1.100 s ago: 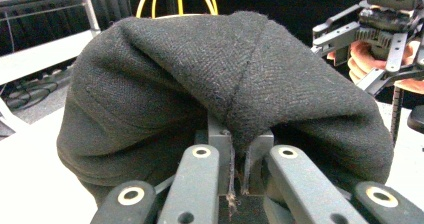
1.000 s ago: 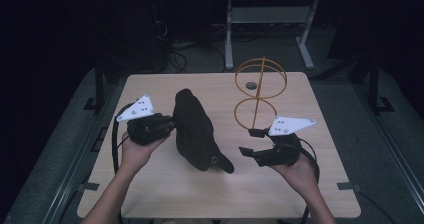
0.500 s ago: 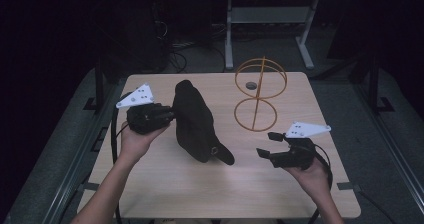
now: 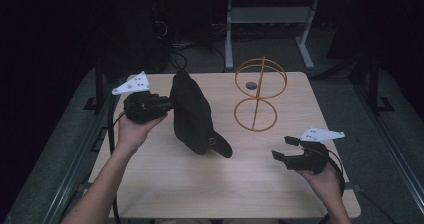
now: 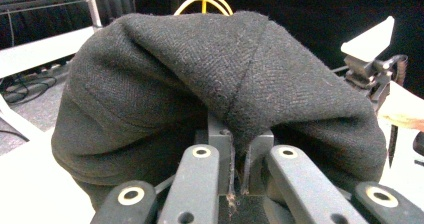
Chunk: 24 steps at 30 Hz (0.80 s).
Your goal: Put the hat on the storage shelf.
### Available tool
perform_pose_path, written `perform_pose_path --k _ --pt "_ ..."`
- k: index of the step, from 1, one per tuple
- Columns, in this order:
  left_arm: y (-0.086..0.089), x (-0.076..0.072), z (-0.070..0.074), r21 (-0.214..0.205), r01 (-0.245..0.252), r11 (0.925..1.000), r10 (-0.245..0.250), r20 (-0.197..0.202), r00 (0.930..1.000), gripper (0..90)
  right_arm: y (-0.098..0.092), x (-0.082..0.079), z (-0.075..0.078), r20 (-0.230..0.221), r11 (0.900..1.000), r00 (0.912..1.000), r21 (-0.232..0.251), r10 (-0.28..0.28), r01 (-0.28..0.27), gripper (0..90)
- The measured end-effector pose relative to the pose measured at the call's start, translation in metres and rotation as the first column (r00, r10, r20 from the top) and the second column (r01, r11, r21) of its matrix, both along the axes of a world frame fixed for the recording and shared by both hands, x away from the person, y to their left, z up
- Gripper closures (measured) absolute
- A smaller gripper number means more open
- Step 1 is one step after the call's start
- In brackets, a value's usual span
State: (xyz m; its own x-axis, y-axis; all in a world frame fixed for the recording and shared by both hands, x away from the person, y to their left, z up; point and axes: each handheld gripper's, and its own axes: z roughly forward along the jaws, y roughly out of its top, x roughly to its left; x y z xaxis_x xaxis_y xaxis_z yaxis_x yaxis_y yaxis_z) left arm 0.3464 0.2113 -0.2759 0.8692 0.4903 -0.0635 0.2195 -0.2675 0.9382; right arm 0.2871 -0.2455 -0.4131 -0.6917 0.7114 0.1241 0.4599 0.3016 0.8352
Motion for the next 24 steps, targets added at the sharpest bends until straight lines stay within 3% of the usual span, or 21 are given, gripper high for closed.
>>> perform_pose_path --k 5,10,20,24 --pt "-0.005 0.005 0.006 0.022 0.003 0.9998 -0.003 0.000 1.0000 86.0 -0.010 0.003 -0.010 -0.032 0.9994 0.9991 -0.024 -0.026 0.025 24.9" --pt "-0.015 0.014 0.016 0.048 0.021 0.9986 -0.021 0.005 0.9998 86.0 -0.018 0.006 -0.010 -0.025 0.9990 0.9988 -0.016 -0.041 0.041 24.9" --pt "-0.034 0.037 0.028 0.023 0.052 0.9984 -0.052 -0.009 0.9986 86.0 -0.029 0.005 -0.005 0.015 0.9965 0.9965 0.017 -0.082 0.082 24.9" --pt "-0.044 0.049 0.036 0.027 0.064 0.9976 -0.064 -0.007 0.9979 86.0 -0.030 0.007 -0.006 0.004 0.9960 0.9960 0.010 -0.089 0.089 24.9"
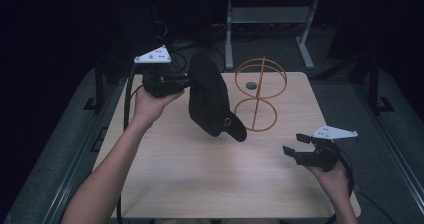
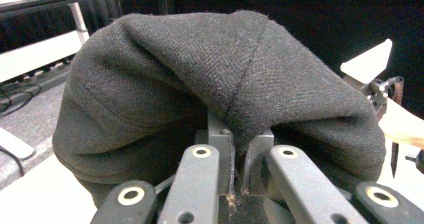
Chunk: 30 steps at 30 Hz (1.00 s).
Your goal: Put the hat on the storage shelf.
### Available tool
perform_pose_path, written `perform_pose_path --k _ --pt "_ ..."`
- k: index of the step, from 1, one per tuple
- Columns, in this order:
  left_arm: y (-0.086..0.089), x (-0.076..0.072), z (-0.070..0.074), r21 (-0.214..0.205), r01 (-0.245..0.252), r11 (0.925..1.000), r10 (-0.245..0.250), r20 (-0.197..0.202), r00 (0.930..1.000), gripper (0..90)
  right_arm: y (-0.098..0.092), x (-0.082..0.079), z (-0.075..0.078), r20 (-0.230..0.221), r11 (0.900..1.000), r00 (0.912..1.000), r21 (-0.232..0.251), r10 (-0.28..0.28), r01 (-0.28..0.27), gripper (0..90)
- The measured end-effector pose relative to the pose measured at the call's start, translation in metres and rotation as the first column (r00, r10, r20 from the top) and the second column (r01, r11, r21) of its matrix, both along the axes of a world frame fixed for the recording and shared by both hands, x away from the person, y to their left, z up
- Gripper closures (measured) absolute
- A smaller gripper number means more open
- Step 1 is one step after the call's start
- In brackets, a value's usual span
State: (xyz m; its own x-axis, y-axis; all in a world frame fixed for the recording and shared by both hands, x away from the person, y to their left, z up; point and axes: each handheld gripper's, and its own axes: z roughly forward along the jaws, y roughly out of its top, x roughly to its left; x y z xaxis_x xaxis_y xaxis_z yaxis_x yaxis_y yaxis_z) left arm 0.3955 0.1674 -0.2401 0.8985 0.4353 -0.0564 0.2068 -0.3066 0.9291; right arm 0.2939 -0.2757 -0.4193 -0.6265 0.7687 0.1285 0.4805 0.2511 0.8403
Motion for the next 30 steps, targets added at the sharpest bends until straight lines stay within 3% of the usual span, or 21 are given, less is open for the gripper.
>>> perform_pose_path --k 9,15,23,30 --pt "-0.024 0.024 0.016 0.016 0.021 0.9996 -0.022 0.008 0.9997 86.0 0.002 0.001 -0.002 -0.004 0.9999 0.9999 -0.004 0.014 -0.014 24.9" --pt "-0.043 0.039 0.028 0.020 0.044 0.9988 -0.044 0.018 0.9989 86.0 -0.002 0.000 -0.001 0.012 0.9989 0.9999 -0.047 -0.004 0.005 24.9" --pt "-0.068 0.055 0.045 0.030 0.068 0.9972 -0.069 0.029 0.9972 86.0 -0.013 -0.001 0.001 0.030 0.9988 0.9987 -0.028 -0.040 0.041 24.9" --pt "-0.093 0.075 0.048 0.059 0.075 0.9954 -0.075 -0.008 0.9972 86.0 -0.017 -0.003 0.004 0.041 0.9979 0.9970 -0.004 -0.065 0.065 25.0"
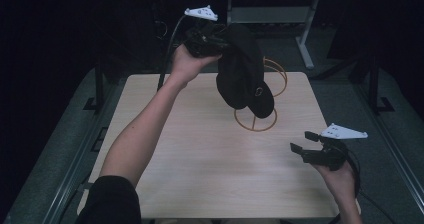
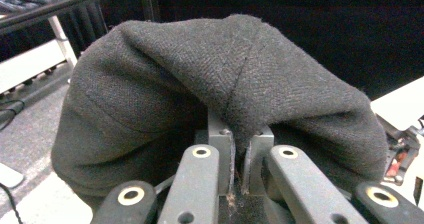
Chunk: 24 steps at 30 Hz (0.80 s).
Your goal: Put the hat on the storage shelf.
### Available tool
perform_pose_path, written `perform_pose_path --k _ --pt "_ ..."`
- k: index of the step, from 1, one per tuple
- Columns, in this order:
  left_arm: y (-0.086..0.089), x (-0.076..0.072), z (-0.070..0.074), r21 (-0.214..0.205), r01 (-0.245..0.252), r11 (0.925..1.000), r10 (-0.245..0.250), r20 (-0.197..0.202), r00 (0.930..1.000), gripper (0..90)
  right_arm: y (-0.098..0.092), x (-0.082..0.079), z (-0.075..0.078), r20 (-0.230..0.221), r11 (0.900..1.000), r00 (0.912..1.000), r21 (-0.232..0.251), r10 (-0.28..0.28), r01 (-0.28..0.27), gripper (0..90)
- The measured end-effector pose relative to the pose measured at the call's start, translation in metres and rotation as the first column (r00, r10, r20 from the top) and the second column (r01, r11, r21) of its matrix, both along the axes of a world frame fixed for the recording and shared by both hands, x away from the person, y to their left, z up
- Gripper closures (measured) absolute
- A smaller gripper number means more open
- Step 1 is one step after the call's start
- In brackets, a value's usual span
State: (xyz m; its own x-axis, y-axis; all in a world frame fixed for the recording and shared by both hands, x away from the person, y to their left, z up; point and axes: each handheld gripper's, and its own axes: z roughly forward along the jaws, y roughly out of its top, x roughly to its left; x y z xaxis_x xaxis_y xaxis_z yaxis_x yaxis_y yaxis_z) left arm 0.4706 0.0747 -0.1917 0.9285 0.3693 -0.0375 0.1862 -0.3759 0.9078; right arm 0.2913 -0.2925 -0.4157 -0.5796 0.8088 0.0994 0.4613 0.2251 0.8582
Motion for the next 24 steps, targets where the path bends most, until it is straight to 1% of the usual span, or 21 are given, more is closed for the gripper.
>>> perform_pose_path --k 2,4,6,8,10,13,15,18,20,22,23,24 --pt "-0.007 0.005 -0.001 0.006 -0.002 1.0000 0.002 -0.010 0.9999 85.9 -0.001 0.000 0.000 0.002 1.0000 1.0000 0.002 -0.002 0.002 25.0" --pt "-0.020 0.011 -0.004 0.021 -0.001 0.9998 0.001 -0.025 0.9997 85.9 -0.004 0.001 -0.002 -0.006 0.9999 0.9999 0.008 -0.009 0.009 24.9" --pt "-0.028 0.015 -0.006 0.032 0.001 0.9995 0.000 -0.029 0.9996 85.9 -0.006 0.001 -0.004 -0.017 0.9998 0.9998 0.014 -0.014 0.014 25.0" --pt "-0.034 0.019 -0.007 0.037 0.005 0.9993 -0.004 -0.041 0.9991 85.8 -0.007 0.002 -0.006 -0.031 0.9998 0.9994 0.011 -0.019 0.019 24.9" --pt "-0.042 0.024 -0.007 0.029 0.011 0.9995 -0.009 -0.071 0.9974 85.8 -0.007 0.002 -0.007 -0.029 0.9997 0.9994 0.013 -0.021 0.022 25.0" --pt "-0.054 0.030 -0.007 0.019 0.021 0.9996 -0.019 -0.105 0.9943 85.6 -0.009 0.002 -0.008 -0.030 0.9997 0.9993 0.012 -0.023 0.023 25.0" --pt "-0.060 0.032 -0.008 0.026 0.028 0.9993 -0.025 -0.111 0.9936 85.6 -0.010 0.002 -0.008 -0.028 0.9996 0.9993 0.017 -0.024 0.025 25.2" --pt "-0.069 0.036 -0.010 0.017 0.028 0.9995 -0.026 -0.127 0.9915 85.6 -0.013 0.002 -0.008 -0.023 0.9992 0.9993 0.026 -0.029 0.030 25.2" --pt "-0.076 0.039 -0.011 0.010 0.030 0.9995 -0.028 -0.150 0.9882 85.6 -0.013 0.002 -0.008 -0.023 0.9991 0.9991 0.026 -0.034 0.035 25.2" --pt "-0.083 0.041 -0.013 0.016 0.042 0.9990 -0.038 -0.179 0.9831 85.6 -0.014 0.002 -0.008 -0.024 0.9990 0.9992 0.030 -0.033 0.034 25.2" --pt "-0.087 0.041 -0.014 0.028 0.041 0.9987 -0.035 -0.183 0.9824 85.4 -0.015 0.002 -0.008 -0.023 0.9989 0.9991 0.030 -0.034 0.035 25.2" --pt "-0.090 0.041 -0.015 0.041 0.037 0.9985 -0.029 -0.180 0.9833 84.7 -0.015 0.002 -0.008 -0.023 0.9988 0.9991 0.030 -0.037 0.037 25.2"
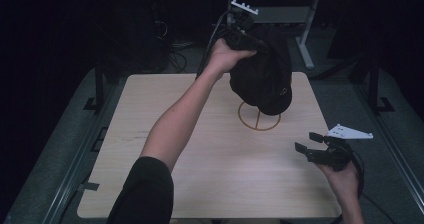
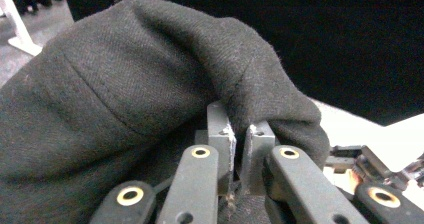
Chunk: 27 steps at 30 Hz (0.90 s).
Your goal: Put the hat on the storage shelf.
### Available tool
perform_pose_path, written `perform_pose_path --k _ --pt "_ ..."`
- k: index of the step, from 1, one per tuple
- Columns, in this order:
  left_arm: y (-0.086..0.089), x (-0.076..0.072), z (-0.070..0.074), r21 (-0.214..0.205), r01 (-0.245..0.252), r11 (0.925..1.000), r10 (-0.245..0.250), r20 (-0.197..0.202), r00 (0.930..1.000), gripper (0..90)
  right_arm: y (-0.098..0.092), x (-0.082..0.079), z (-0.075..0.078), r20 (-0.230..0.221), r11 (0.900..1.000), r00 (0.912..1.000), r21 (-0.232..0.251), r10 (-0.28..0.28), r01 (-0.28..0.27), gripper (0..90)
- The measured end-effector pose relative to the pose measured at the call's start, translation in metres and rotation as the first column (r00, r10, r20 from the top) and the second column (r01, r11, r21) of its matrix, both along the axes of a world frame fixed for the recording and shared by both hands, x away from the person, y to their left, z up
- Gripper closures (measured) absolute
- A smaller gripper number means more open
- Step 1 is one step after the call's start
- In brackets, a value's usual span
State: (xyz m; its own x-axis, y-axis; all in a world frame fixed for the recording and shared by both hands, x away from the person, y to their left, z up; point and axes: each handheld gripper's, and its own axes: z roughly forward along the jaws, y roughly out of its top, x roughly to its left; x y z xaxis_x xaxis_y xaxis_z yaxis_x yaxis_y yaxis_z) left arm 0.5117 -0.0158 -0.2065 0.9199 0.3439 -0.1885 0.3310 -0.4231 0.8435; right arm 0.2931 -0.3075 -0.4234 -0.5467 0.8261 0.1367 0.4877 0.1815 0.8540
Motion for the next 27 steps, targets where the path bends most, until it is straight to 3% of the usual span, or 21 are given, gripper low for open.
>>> perform_pose_path --k 4,5,7,8,10,17,20,27 --pt "-0.019 0.005 -0.011 0.006 -0.018 0.9998 0.018 -0.020 0.9996 78.7 -0.003 0.001 -0.001 -0.006 0.9998 0.9998 0.011 -0.017 0.017 25.2" --pt "-0.028 0.008 -0.019 0.009 -0.008 0.9999 0.008 -0.055 0.9985 78.5 -0.003 0.001 -0.001 -0.012 0.9997 0.9997 0.014 -0.021 0.021 25.2" --pt "-0.035 0.010 -0.025 -0.028 0.004 0.9996 -0.006 -0.093 0.9956 79.6 -0.003 0.001 -0.002 -0.019 0.9996 0.9995 0.016 -0.024 0.025 25.2" --pt "-0.039 0.008 -0.027 -0.017 0.006 0.9998 -0.008 -0.083 0.9965 80.0 -0.003 0.000 -0.003 -0.021 0.9996 0.9994 0.013 -0.026 0.027 25.2" --pt "-0.044 0.002 -0.027 0.048 0.007 0.9988 -0.005 -0.040 0.9992 77.8 -0.003 -0.002 -0.003 -0.014 0.9996 0.9996 0.015 -0.025 0.025 25.2" --pt "-0.036 -0.005 -0.015 0.059 -0.011 0.9982 0.010 0.018 0.9998 73.6 -0.004 -0.002 -0.003 -0.011 0.9994 0.9995 0.020 -0.029 0.030 25.2" --pt "-0.034 -0.007 -0.014 0.087 -0.014 0.9961 0.011 0.030 0.9995 71.9 -0.004 -0.002 -0.003 -0.008 0.9994 0.9995 0.017 -0.031 0.031 25.2" --pt "-0.025 -0.011 -0.015 0.105 -0.013 0.9944 0.008 0.047 0.9989 69.4 -0.002 -0.001 -0.004 -0.009 0.9996 0.9996 0.004 -0.028 0.028 25.2"
